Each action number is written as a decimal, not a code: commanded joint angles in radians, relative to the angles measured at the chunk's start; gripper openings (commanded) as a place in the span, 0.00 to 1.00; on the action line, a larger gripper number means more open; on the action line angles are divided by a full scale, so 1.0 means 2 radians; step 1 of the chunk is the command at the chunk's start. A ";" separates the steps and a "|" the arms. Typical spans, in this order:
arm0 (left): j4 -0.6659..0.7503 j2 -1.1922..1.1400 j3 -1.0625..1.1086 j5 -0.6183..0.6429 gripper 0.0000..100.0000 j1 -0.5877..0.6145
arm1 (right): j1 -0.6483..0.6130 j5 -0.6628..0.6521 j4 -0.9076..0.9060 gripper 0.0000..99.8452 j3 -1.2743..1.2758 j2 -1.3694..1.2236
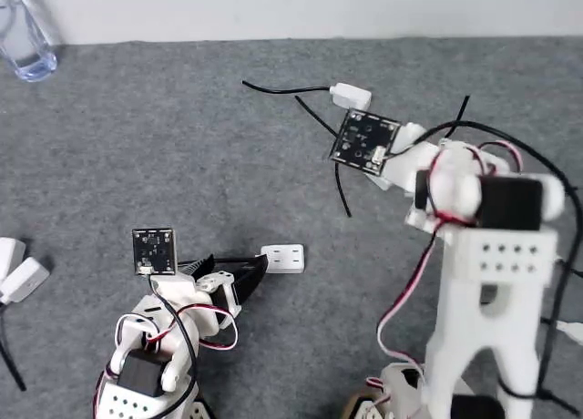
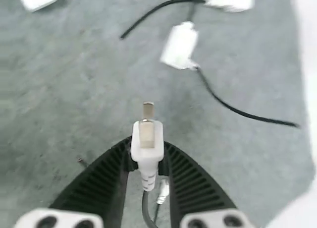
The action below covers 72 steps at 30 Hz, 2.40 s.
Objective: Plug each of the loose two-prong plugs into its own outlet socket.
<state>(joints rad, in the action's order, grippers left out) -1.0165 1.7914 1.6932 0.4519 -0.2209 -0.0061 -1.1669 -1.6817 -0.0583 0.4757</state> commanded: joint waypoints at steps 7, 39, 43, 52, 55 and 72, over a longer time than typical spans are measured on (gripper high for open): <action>-0.003 0.001 -0.004 0.000 0.31 -0.002 | 0.003 0.042 0.170 0.01 0.197 0.111; -0.003 0.001 -0.004 0.000 0.31 -0.005 | -0.054 0.039 0.666 0.24 0.868 0.339; -0.003 0.001 -0.004 0.000 0.31 -0.004 | -0.063 0.038 0.637 0.25 0.868 0.339; -0.003 0.001 -0.004 0.000 0.31 -0.003 | -0.068 0.038 0.439 0.25 0.758 0.339; -0.003 0.001 -0.004 0.000 0.31 -0.003 | -0.066 0.038 0.376 0.25 0.668 0.339; -0.003 0.001 -0.004 0.000 0.31 -0.002 | -0.066 0.117 0.343 0.25 0.374 0.001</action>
<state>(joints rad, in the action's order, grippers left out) -1.0165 1.7914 1.6932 0.4519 -0.2209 -0.1396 -0.9935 -0.9666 0.8332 0.6061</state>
